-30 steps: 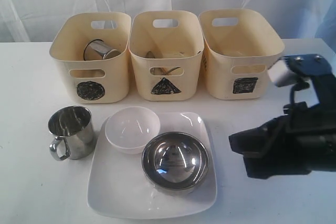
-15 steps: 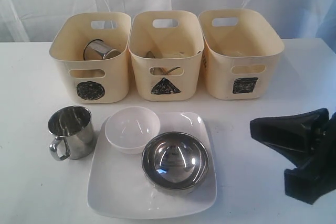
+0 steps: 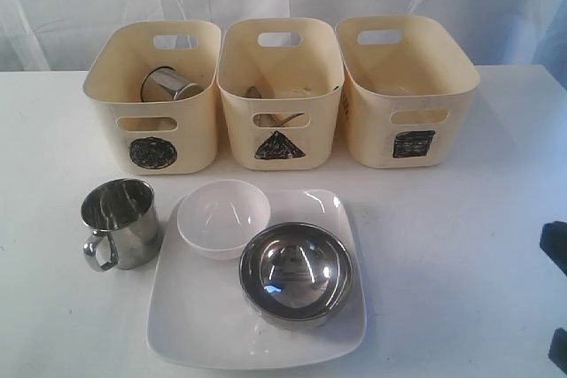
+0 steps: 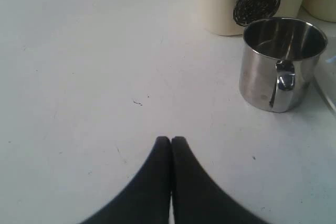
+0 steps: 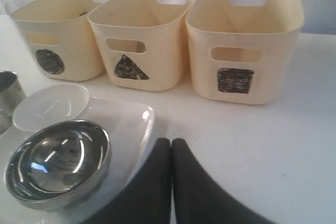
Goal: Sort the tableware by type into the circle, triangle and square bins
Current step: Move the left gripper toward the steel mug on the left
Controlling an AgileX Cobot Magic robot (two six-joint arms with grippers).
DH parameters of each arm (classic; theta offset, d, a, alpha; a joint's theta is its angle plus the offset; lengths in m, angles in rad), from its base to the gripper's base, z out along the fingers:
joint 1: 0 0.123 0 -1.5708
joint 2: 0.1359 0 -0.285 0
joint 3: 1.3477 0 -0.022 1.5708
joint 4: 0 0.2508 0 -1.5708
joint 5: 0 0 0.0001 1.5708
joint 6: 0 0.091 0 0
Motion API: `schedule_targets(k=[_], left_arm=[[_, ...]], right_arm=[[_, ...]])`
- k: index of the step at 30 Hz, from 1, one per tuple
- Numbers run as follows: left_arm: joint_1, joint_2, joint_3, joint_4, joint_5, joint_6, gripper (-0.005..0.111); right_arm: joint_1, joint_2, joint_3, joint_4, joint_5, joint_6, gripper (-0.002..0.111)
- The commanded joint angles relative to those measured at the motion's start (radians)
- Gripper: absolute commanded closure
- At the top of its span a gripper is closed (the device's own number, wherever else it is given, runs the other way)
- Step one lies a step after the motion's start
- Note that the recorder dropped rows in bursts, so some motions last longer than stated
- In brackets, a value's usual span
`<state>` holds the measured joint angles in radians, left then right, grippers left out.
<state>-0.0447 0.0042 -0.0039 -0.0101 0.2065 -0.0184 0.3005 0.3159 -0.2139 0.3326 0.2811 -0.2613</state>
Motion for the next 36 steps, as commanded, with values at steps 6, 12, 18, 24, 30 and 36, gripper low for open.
schedule_targets(k=[6, 12, 18, 24, 30, 36], left_arm=[[0.002, -0.004, 0.004, -0.004, -0.004, -0.004, 0.107], [0.002, -0.004, 0.004, -0.004, -0.004, -0.004, 0.107], [0.002, -0.004, 0.004, -0.004, -0.004, -0.004, 0.107], [0.002, -0.004, 0.004, -0.004, -0.004, -0.004, 0.107], [0.002, -0.004, 0.004, -0.004, -0.004, -0.004, 0.107], [0.002, -0.004, 0.004, -0.004, -0.004, -0.004, 0.107]], right_arm=[[-0.073, -0.179, 0.165, -0.271, -0.024, 0.272, 0.108], [-0.113, -0.282, 0.214, -0.285, 0.012, 0.277, 0.108], [-0.159, -0.316, 0.214, -0.302, 0.074, 0.295, 0.108], [-0.166, -0.316, 0.214, -0.304, 0.069, 0.290, 0.108], [-0.166, -0.316, 0.214, -0.304, 0.069, 0.290, 0.108], [-0.166, -0.316, 0.214, -0.304, 0.069, 0.290, 0.108]])
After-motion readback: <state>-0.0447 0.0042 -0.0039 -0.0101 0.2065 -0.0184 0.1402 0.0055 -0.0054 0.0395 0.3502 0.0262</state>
